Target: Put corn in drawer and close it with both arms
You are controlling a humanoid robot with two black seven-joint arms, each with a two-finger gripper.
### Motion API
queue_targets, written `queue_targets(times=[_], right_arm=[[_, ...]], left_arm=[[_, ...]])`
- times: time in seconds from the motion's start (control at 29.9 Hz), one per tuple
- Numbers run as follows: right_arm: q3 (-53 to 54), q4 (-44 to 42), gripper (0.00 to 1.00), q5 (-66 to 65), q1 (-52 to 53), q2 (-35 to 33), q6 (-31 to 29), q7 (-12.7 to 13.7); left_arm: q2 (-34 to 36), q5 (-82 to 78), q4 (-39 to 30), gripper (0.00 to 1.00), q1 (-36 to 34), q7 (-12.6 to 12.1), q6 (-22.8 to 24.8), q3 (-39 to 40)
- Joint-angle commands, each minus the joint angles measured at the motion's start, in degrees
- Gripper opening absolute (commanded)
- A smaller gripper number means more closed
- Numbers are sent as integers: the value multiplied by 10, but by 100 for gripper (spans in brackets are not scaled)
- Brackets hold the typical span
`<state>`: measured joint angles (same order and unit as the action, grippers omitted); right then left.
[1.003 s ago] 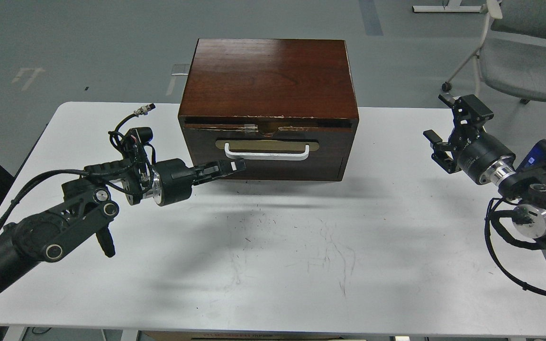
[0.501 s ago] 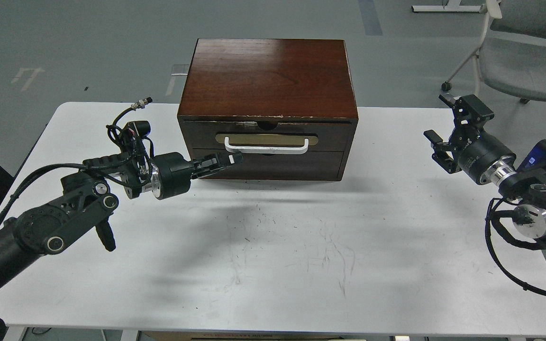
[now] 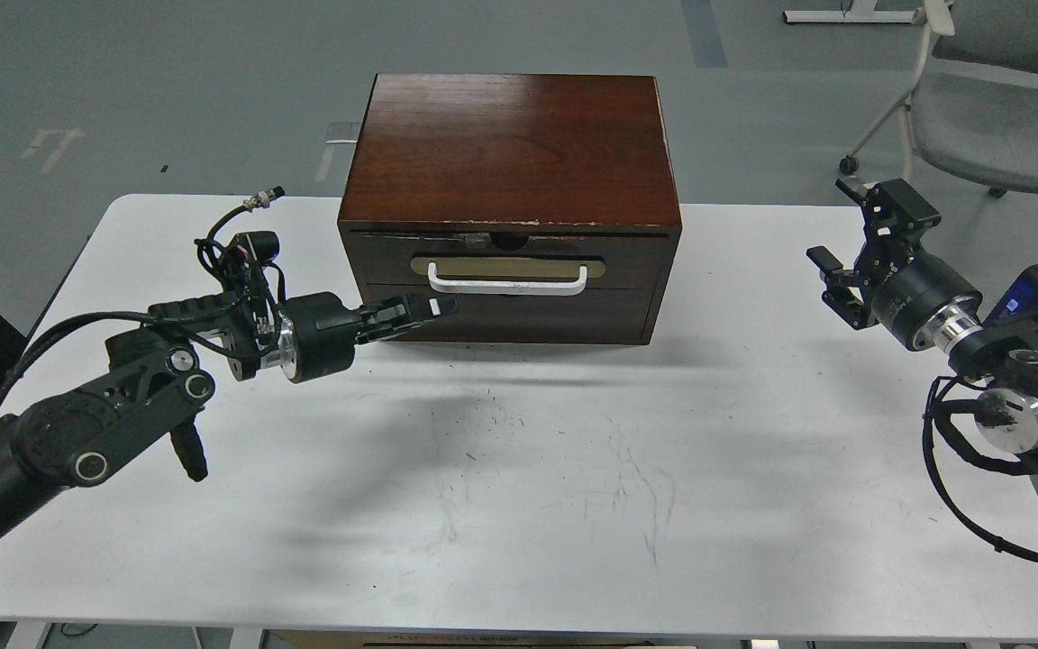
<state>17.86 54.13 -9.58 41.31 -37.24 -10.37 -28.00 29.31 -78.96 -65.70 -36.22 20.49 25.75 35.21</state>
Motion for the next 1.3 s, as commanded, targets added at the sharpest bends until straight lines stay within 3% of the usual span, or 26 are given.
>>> queue_targets(times=[0.0,0.03,0.07,0.1,0.13,0.2,0.27,0.3,0.33,0.5,0.7,0.87,1.04,1.27], right_arm=[[5,0,96,0,0,1,0,0],[5,0,96,0,0,1,0,0],[6,0,96,0,0,1,1,0],[6,0,96,0,0,1,0,0],[6,0,96,1,0,1,1,0],[9,0,96,1,1,1,2,0],[14,0,96,1,0,2,2,0],[21,-1,96,1,0,3,3,0],[24,-1,96,1,0,5,4,0],[46,-3,96,4,-3,9,6,0],[84,-3,96,23,-23,30,6,0],[91,-11,96,46,-39,45,6,0],[85,-18,100,45,-43,65,5,0],[81,-13,100,45,-46,66,1,0]], left_arm=[[37,42,-47,0,13,15,23,0],[37,43,-47,0,13,15,23,0],[47,70,-63,0,19,32,23,3],[58,105,-78,8,24,52,23,6],[64,127,-86,19,26,62,23,7],[89,227,-110,58,30,75,23,9],[99,280,-117,73,30,75,23,12],[107,336,-119,92,30,75,23,19],[109,360,-119,99,30,75,23,25],[116,474,-102,99,59,75,23,69],[108,487,-83,99,133,75,23,135],[82,490,-58,99,198,25,23,183],[70,529,-57,99,223,-4,23,198],[66,536,-54,99,227,-12,23,200]])
